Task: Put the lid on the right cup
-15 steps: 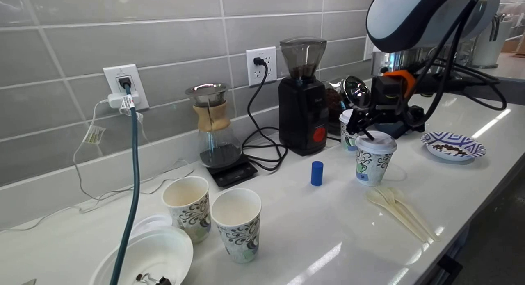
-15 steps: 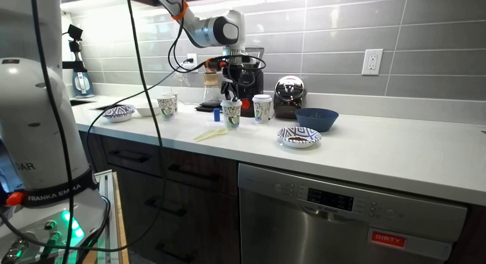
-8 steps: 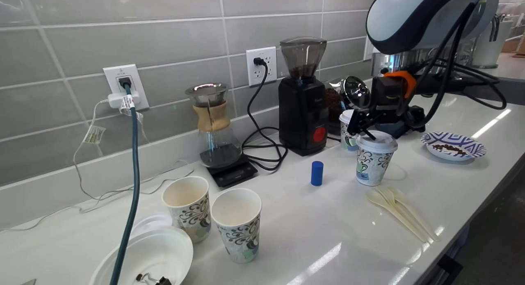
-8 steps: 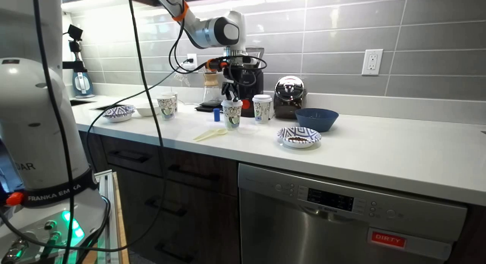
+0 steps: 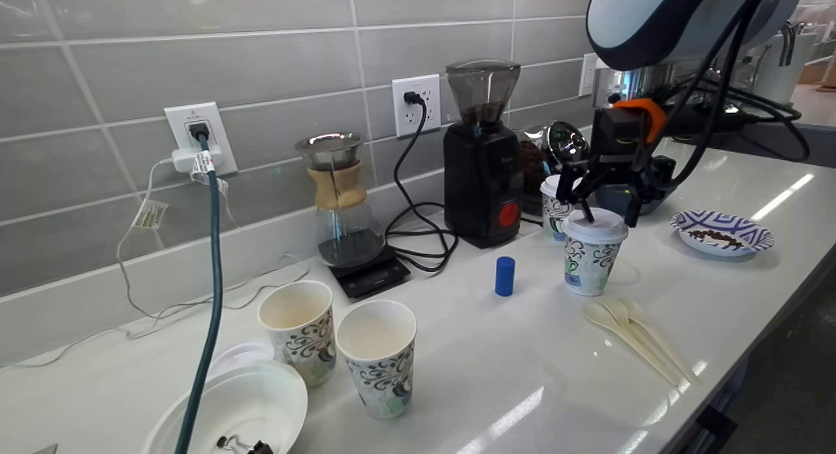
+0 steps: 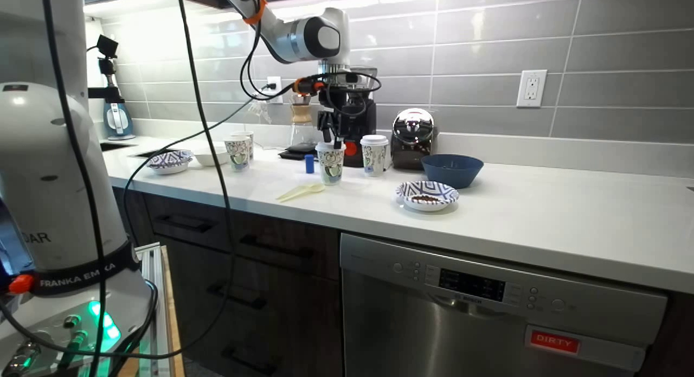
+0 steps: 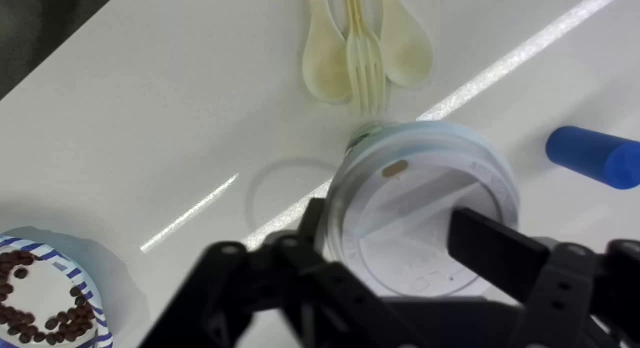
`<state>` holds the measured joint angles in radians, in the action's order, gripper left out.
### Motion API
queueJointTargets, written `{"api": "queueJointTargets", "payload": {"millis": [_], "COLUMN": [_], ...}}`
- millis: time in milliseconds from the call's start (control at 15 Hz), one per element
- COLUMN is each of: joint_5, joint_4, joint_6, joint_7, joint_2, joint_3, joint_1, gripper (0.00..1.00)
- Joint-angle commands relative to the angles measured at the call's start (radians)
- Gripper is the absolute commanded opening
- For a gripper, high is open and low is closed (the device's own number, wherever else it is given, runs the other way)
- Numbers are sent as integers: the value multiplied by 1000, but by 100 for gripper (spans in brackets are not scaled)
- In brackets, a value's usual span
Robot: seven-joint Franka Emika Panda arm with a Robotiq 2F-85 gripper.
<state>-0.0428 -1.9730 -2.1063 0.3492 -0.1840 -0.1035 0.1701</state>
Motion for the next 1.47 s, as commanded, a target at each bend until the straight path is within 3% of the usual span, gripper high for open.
{"api": "queueJointTargets", "payload": {"millis": [0,533,800,1200,1400], "joint_5": [-10,9,12,20,12], "joint_4": [-1,-1,1,-4,-6], "joint_6": [5,31,48,34,32], "joint_7": [5,-9,-50,-123,-147], "joint_2": [32,74,69,52,45], "joint_3": [-1,-6,-11,-16,-19], "joint_1": [3,-4,-5,-6,-4], "gripper": [67,73,86,82,90]}}
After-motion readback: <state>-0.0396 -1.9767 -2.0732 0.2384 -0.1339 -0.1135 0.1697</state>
